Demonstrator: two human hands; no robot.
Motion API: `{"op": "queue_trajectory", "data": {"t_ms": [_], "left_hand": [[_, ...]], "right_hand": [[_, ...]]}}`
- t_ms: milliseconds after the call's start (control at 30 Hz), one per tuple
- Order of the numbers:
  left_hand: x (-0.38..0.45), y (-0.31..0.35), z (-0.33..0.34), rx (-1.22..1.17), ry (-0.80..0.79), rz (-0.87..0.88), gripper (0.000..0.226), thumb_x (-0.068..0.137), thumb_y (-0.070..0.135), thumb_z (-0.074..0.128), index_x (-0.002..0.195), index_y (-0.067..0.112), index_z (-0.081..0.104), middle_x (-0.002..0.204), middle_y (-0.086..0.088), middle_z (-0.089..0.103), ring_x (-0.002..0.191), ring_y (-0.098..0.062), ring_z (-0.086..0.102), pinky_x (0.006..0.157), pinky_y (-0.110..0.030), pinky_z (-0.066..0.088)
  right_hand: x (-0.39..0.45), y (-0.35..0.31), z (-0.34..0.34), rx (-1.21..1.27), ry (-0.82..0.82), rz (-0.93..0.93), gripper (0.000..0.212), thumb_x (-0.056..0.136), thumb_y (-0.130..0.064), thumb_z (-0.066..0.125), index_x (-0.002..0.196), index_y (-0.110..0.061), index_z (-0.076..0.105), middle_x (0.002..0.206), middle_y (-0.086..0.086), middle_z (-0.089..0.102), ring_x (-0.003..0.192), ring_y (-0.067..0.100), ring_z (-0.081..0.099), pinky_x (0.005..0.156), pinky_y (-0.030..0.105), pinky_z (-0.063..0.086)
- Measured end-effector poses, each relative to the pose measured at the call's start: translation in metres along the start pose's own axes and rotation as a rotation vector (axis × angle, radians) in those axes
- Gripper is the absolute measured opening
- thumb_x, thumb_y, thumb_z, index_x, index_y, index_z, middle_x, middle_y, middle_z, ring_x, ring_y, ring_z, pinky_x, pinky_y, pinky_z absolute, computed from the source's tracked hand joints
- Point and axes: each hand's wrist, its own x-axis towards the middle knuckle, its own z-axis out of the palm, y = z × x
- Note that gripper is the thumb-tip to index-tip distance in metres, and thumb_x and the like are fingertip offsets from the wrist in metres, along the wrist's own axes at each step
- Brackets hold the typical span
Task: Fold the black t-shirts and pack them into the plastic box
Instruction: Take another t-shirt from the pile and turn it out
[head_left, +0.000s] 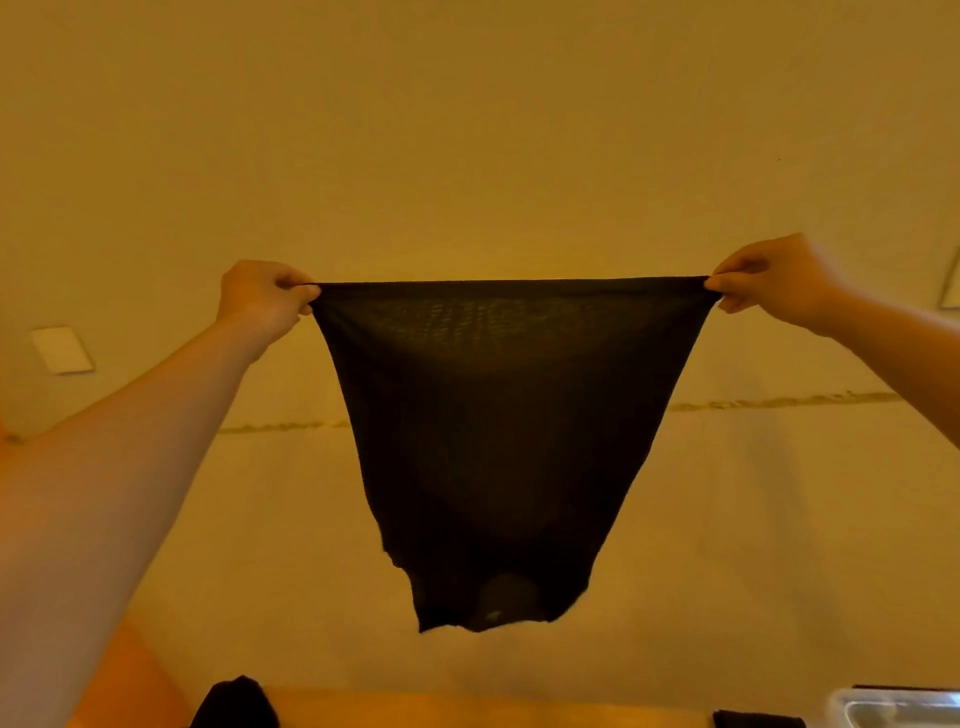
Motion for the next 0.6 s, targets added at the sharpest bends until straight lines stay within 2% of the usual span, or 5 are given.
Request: {"op": "queue_trajectory", "data": {"t_ms": [133,267,367,500,600], "left_hand": [[-0.009,-0.004,-0.003,0.035,-0.052,0.062,0.012,0.093,0.007,0.060,0.101,0.004,0.069,0.081,-0.010,0.062,0.071,-0.017,0.059,0.082,-0.037,0.050],[-0.028,-0.020,-0.004,0.097,-0.108,0.097,0.015,0.096,0.007,0.055,0.103,0.004,0.068,0.084,-0.012,0.063,0.077,-0.022,0.058,0.080,-0.036,0.047],[-0.044,-0.035,-0.008,0.192,-0.170,0.125,0.021,0.099,0.008,0.048,0.108,0.003,0.067,0.087,-0.012,0.064,0.085,-0.025,0.058,0.077,-0.035,0.046],[-0.075,-0.050,-0.019,0.284,-0.225,0.194,0.023,0.101,0.009,0.045,0.107,0.006,0.066,0.088,-0.008,0.064,0.072,-0.017,0.053,0.062,-0.028,0.037],[-0.113,-0.072,-0.032,0.244,-0.246,0.253,0.022,0.100,0.008,0.047,0.109,0.006,0.066,0.089,-0.008,0.066,0.080,-0.016,0.054,0.073,-0.028,0.038]], "right_hand": [[-0.010,0.009,-0.005,-0.043,-0.040,-0.054,0.008,0.092,-0.016,0.063,0.089,-0.010,0.069,0.070,-0.001,0.072,0.054,-0.004,0.062,0.065,0.019,0.044],[-0.028,0.015,-0.003,-0.077,-0.078,-0.080,0.011,0.094,-0.018,0.059,0.086,-0.020,0.066,0.063,-0.021,0.068,0.059,-0.008,0.062,0.066,0.018,0.043],[-0.050,0.016,0.000,-0.108,-0.103,-0.089,0.010,0.095,-0.018,0.058,0.094,-0.014,0.066,0.071,-0.014,0.071,0.060,-0.010,0.061,0.067,0.018,0.044],[-0.094,0.012,0.001,-0.151,-0.140,-0.081,0.006,0.093,-0.019,0.061,0.093,-0.019,0.066,0.080,-0.025,0.067,0.064,-0.011,0.061,0.067,0.017,0.043],[-0.138,0.016,0.004,-0.149,-0.146,-0.038,0.003,0.090,-0.021,0.065,0.088,-0.022,0.068,0.078,-0.015,0.070,0.066,-0.010,0.061,0.063,0.016,0.043]]}}
